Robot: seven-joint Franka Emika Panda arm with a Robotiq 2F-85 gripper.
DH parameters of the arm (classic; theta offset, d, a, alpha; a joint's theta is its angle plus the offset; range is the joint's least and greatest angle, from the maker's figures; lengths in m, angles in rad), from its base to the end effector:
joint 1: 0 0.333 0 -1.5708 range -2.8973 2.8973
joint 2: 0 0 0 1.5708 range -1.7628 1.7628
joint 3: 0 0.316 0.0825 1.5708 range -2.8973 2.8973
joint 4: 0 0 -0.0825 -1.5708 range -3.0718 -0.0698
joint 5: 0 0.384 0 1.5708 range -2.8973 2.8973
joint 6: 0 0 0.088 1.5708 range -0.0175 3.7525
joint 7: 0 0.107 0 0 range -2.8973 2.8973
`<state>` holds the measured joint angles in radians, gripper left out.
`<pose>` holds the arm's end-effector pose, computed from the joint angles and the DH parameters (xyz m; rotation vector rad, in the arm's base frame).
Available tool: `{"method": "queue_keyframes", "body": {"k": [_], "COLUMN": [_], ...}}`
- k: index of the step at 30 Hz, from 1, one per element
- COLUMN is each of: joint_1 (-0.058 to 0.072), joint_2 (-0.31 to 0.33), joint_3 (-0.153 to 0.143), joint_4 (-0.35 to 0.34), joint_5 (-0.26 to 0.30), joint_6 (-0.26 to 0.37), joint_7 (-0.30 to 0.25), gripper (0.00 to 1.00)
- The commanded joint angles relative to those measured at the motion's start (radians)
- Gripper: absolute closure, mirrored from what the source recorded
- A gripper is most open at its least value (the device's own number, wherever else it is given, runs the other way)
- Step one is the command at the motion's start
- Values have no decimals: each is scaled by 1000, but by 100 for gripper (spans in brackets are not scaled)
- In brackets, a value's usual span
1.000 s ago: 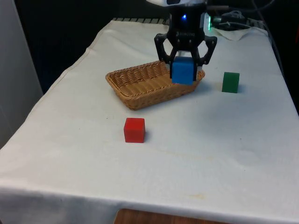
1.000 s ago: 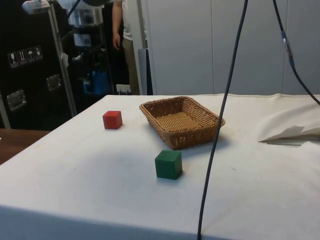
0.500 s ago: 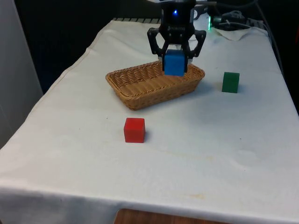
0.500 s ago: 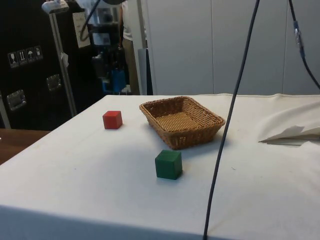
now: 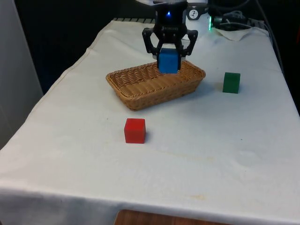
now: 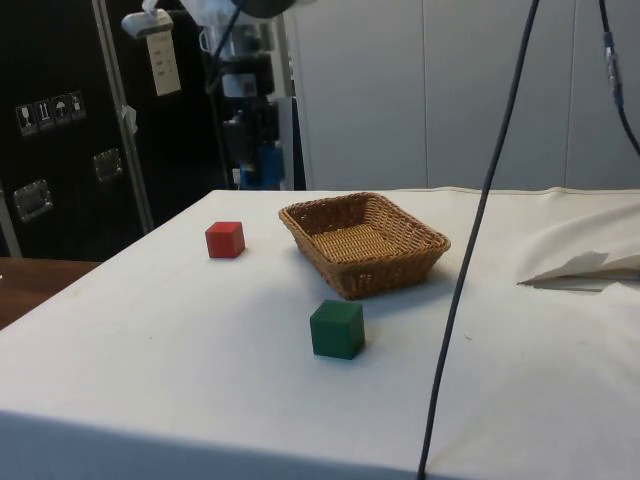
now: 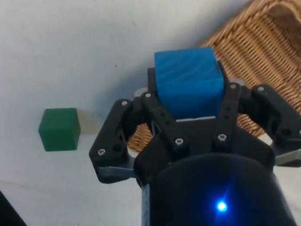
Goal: Pick up the blue cube and place it into the basket.
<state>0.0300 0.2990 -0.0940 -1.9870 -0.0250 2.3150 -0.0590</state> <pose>0.6059 -0.0372 0.3175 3.0932 0.0251 0.0421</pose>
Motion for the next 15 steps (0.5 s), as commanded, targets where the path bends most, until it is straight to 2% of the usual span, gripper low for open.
{"method": "queue_keyframes", "body": {"k": [1,5,6,7,13,14,15], "joint_1": [-3,-5,-2,-5,-6,-3,-6], "joint_2": [-12,-30,-23,-40,-75,-64,-79], "joint_3": [-1,-10,-11,-14,-29,-28,-31], "joint_4": [-21,-58,-47,-78,-146,-130,-154], "joint_5": [1,1,0,1,0,0,0], "joint_6": [18,32,17,39,67,49,70], "joint_7": [-10,-29,-24,-37,-68,-60,-72], "gripper": [100,100,100,100,100,100,100]}}
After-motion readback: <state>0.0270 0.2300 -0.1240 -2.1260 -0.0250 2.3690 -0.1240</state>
